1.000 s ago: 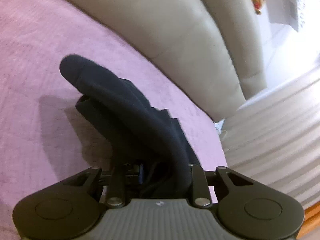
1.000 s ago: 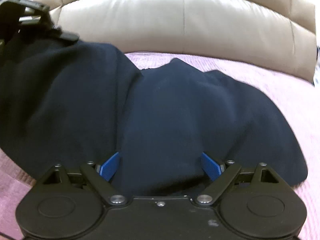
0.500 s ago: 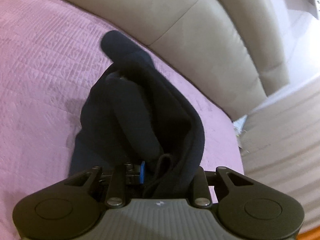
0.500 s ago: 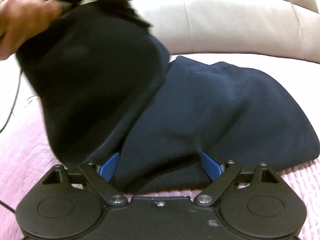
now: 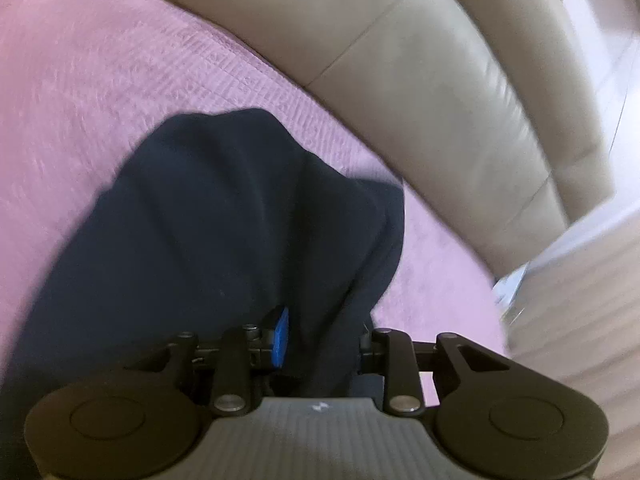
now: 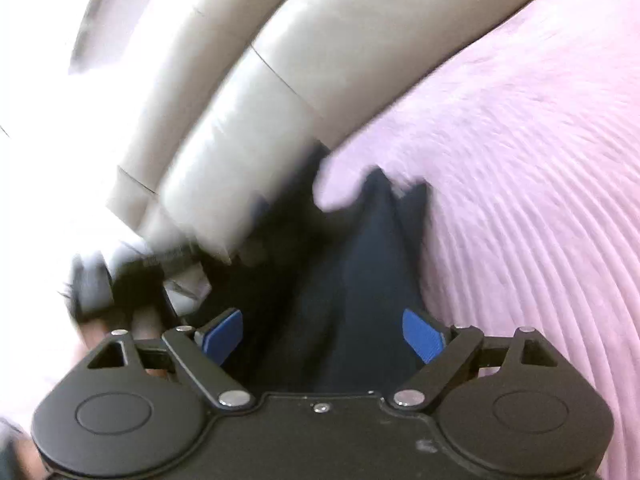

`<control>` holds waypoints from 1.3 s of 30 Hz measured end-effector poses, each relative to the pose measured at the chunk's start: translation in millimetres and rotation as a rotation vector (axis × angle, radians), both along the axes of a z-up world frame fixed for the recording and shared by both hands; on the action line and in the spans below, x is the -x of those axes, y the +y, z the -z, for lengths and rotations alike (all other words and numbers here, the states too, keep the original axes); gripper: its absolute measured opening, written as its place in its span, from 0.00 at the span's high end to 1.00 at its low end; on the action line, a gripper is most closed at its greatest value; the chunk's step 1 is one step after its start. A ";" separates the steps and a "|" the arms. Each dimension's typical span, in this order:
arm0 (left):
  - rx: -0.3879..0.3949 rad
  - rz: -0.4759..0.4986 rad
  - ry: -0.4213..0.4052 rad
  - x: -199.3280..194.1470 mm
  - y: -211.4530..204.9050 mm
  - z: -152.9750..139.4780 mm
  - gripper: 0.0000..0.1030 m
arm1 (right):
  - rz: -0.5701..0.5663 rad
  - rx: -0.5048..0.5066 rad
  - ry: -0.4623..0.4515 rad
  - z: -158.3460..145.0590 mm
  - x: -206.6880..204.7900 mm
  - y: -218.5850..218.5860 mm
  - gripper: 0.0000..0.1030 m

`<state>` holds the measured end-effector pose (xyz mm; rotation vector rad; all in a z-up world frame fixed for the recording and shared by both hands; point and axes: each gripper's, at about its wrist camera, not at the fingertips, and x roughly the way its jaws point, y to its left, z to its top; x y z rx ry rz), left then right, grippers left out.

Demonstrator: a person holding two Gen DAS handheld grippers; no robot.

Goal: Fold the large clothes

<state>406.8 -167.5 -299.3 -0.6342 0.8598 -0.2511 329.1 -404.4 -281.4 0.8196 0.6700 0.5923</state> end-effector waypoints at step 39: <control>-0.169 0.238 -0.064 70.6 65.4 12.4 0.56 | -0.137 0.094 0.202 -19.2 -109.0 39.1 0.61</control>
